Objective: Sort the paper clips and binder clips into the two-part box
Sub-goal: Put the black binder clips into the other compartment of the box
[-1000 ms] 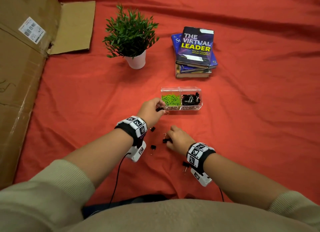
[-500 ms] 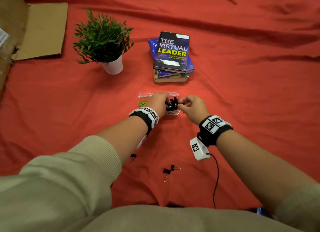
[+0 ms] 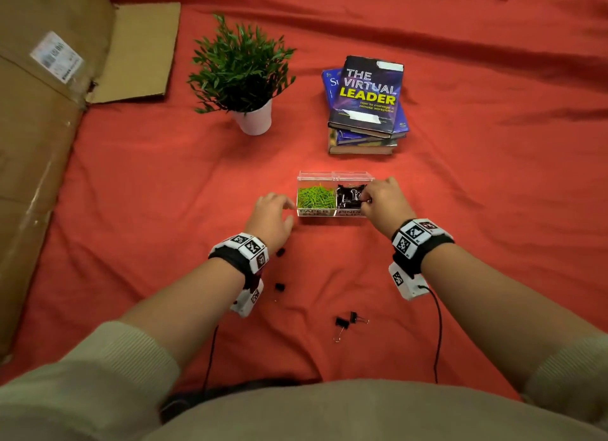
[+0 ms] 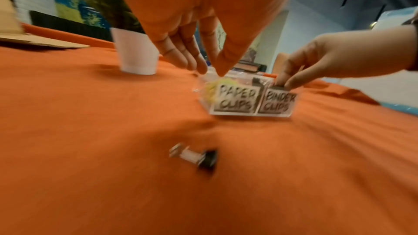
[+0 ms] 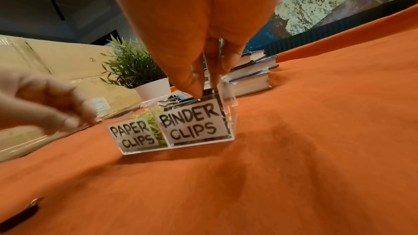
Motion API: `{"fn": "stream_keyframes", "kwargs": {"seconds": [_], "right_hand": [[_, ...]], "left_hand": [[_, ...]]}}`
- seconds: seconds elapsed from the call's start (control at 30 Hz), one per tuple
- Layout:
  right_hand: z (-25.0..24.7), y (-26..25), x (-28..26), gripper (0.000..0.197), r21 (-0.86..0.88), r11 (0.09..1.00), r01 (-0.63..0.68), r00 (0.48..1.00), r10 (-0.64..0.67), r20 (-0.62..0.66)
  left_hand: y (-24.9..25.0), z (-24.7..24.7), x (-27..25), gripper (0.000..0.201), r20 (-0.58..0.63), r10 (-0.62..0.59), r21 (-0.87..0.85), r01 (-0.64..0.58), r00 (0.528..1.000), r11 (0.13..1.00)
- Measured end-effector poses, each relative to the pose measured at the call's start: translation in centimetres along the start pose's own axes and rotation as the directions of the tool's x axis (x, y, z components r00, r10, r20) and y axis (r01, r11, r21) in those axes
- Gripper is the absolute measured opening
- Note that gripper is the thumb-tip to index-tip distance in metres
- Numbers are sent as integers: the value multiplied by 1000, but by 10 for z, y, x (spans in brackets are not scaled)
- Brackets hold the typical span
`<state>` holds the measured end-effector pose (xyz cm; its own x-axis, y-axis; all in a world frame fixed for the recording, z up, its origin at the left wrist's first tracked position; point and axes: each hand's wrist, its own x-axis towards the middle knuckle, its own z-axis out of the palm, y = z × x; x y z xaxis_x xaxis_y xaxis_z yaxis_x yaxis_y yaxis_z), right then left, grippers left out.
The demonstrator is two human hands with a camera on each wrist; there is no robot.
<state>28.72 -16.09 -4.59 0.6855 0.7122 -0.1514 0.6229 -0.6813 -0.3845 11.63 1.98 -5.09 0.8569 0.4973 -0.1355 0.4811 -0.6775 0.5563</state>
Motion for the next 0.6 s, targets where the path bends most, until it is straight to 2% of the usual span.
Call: {"fn": "stream_keyframes", "kwargs": {"seconds": [0.13,0.2,0.27,0.33,0.37,0.4,0.43,0.53,0.6], "right_hand": [[5,-7,1,17,-46,999,4,998,-7,-62],[6,-14,-2,22,-138,990,9,999,-15,-43],[6,-23,-8,23,-197,980,11,996,-28,-86],[8,-37,-22,21,-163,984,76,985,-100,-142],[12,-45,-31,20,-125,982,143,980,-159,-124],[18,-51,-41,20,-80,974,212,975,-216,-51],[24,-57,-52,20,-35,965,260,963,-257,77],[37,-62,-82,20,56,957,284,843,-277,462],[41,-56,-101,18,59,966,251,773,-237,589]], "left_hand": [[-36,-6,-29,22,114,-63,53,57,992,997],[-45,-4,-40,31,187,-19,95,1,982,995],[-46,-2,-46,41,265,28,139,-67,964,988],[-45,2,-49,47,319,73,177,-135,945,975],[-44,3,-49,48,336,93,194,-166,937,967],[-43,6,-48,48,353,105,215,-190,930,958],[-42,7,-48,45,364,111,240,-208,925,948],[-42,10,-47,33,346,95,305,-207,933,929],[-45,10,-48,29,330,86,303,-192,940,934]]}}
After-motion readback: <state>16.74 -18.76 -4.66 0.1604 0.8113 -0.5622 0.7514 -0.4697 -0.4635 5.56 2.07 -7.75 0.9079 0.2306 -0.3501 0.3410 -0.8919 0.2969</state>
